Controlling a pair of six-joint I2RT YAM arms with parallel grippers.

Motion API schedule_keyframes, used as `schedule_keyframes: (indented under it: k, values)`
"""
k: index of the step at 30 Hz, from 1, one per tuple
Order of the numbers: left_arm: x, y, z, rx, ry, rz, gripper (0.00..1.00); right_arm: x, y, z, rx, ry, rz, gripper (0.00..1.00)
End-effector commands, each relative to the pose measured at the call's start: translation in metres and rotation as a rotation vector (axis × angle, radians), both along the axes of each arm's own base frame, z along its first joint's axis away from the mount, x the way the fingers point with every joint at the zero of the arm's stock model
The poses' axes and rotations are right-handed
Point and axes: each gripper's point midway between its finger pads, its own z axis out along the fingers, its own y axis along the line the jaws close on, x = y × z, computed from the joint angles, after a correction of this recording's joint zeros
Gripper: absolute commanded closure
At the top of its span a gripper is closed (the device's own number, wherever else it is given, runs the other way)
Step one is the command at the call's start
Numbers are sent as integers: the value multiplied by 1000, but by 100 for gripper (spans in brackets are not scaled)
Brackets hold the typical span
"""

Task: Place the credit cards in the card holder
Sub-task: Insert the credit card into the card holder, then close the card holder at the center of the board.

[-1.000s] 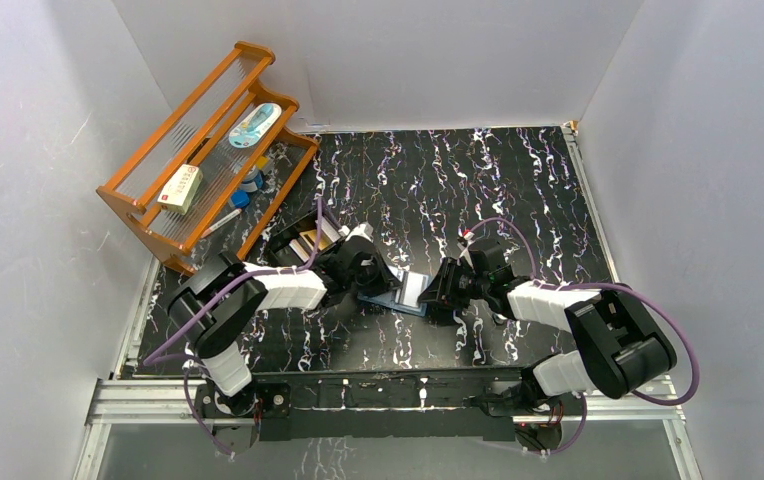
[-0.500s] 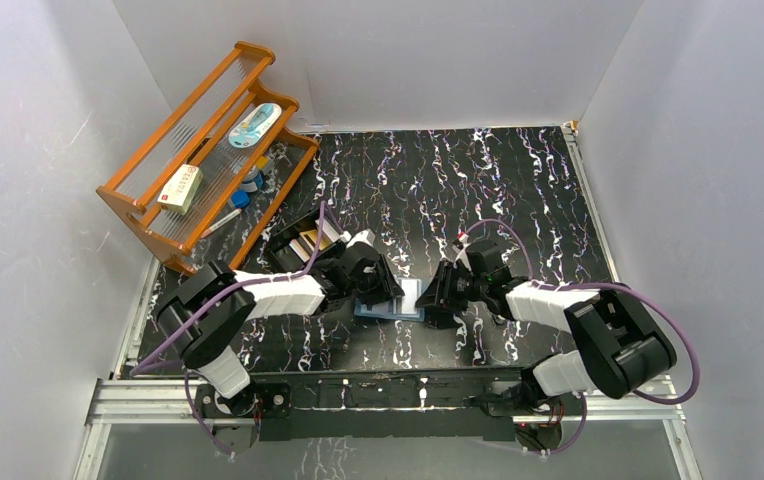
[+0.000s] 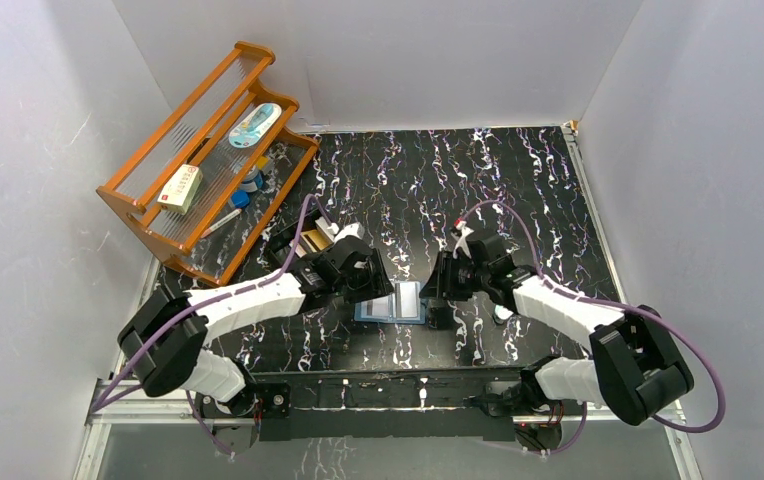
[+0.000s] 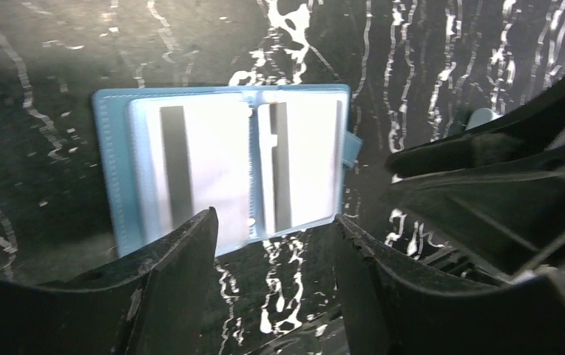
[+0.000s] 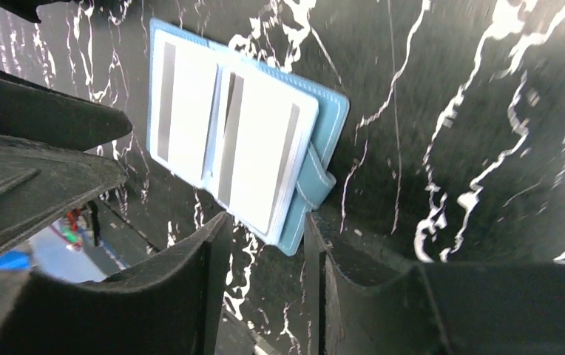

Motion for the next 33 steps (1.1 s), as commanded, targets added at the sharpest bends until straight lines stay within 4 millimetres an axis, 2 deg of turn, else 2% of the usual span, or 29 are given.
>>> schedule_keyframes:
  k: [1, 5, 9, 17, 22, 29, 33]
  values:
    - [-5, 34, -1, 154, -19, 16, 42, 32, -3, 23, -103, -219, 98, 50]
    - [-8, 47, -5, 144, 2, 33, 37, 38, 1, 30, -181, -280, 295, 45]
    - [-15, 51, -13, 115, 35, 35, 35, 41, -4, 21, -276, -336, 459, 45]
    - [-20, 56, -17, 48, 78, 42, 34, 24, 6, 7, -331, -482, 753, 47]
    - [-22, 59, -24, 63, 102, 50, 34, 21, 14, -16, -413, -488, 811, 47]
    - [-24, 67, -31, 82, 127, 74, 33, 22, 11, -35, -491, -471, 850, 47]
    - [-24, 69, -33, 72, 133, 79, 33, 16, 13, -43, -488, -460, 883, 58]
